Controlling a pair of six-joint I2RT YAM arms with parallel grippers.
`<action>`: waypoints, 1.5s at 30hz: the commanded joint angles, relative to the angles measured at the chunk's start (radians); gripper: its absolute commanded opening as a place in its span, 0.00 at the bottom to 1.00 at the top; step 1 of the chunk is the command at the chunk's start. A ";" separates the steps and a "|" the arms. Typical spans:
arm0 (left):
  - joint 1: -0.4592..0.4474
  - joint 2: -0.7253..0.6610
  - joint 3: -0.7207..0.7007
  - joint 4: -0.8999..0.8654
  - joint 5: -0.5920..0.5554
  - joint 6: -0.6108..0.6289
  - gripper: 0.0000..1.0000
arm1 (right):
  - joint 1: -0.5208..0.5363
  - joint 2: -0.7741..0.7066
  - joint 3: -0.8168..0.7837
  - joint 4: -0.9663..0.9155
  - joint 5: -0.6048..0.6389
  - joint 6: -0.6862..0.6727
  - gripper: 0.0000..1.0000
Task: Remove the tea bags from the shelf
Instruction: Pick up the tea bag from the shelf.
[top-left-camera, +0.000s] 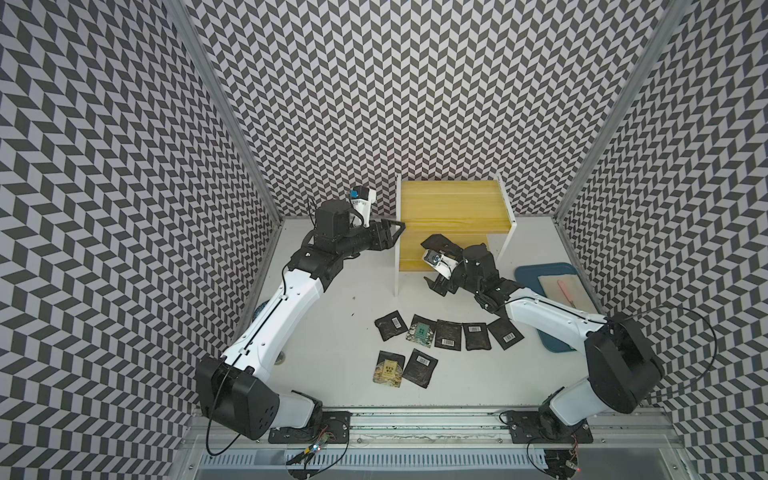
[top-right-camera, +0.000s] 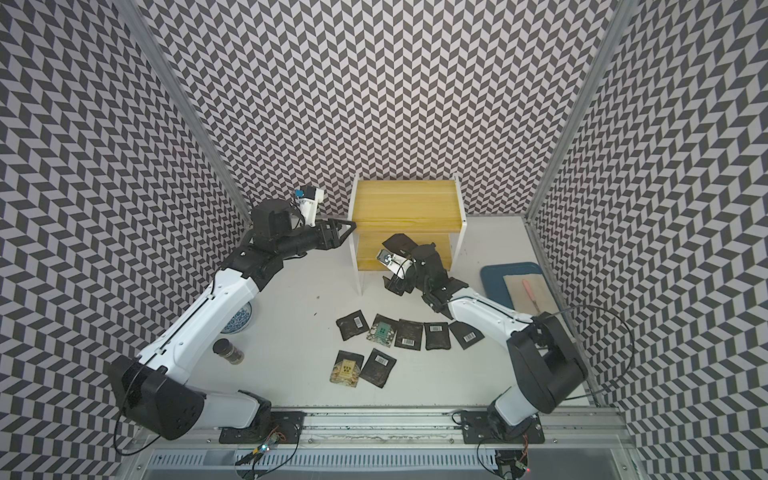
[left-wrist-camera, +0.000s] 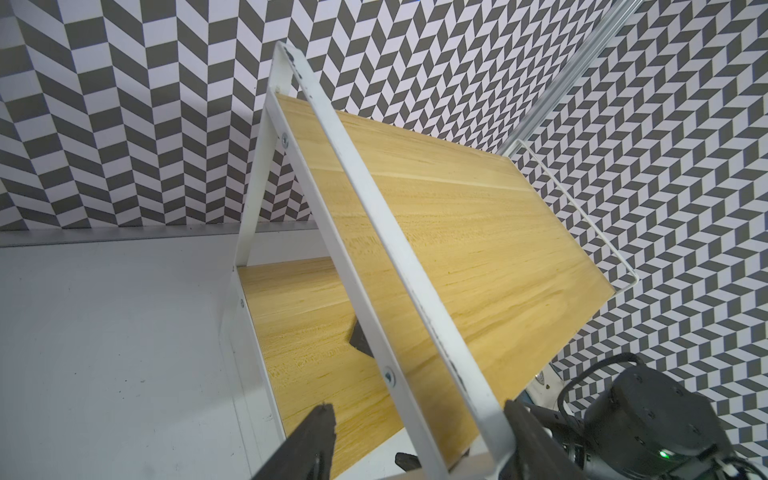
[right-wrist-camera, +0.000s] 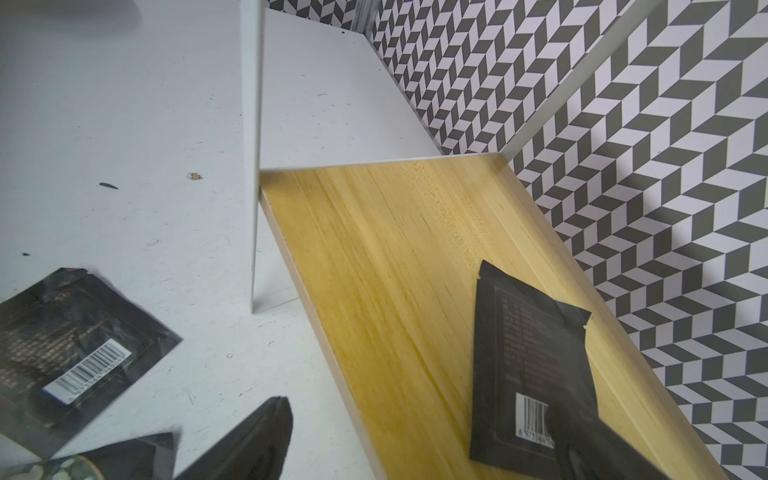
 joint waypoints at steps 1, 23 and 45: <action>0.008 0.008 0.005 0.020 -0.015 0.009 0.67 | -0.008 0.029 0.021 0.004 -0.048 -0.003 1.00; 0.020 0.018 -0.004 0.033 -0.009 0.005 0.66 | 0.042 -0.058 -0.089 -0.038 -0.034 0.088 0.92; 0.020 0.009 -0.018 0.046 0.002 -0.006 0.66 | 0.098 -0.201 -0.172 0.130 0.230 -0.014 0.92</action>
